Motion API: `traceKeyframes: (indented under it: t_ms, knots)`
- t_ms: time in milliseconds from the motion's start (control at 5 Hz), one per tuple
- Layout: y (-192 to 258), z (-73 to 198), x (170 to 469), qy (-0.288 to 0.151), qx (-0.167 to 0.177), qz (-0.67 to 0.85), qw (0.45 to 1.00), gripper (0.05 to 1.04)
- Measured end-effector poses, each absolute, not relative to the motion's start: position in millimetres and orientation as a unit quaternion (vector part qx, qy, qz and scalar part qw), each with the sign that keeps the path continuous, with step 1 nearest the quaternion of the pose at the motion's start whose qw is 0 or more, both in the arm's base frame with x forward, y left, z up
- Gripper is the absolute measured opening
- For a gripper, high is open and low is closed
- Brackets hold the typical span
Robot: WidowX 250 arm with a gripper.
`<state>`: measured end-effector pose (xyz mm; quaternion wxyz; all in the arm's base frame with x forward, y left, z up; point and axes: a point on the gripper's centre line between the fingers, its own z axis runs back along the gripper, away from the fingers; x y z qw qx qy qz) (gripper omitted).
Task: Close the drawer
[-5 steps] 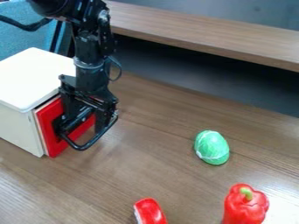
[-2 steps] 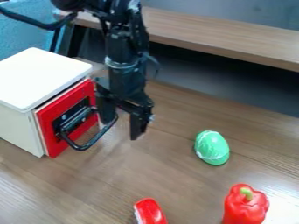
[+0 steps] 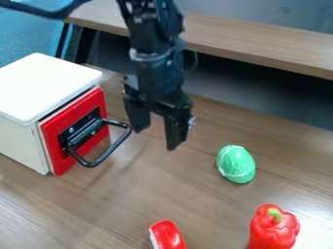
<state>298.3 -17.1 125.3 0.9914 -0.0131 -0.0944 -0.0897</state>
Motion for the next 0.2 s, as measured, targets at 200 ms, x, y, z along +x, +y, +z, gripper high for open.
traceKeyframes:
  t_ms: [200]
  knots:
    - [-26.6,147.2,291.2,-0.120,-0.039,-0.105,0.986,0.998]
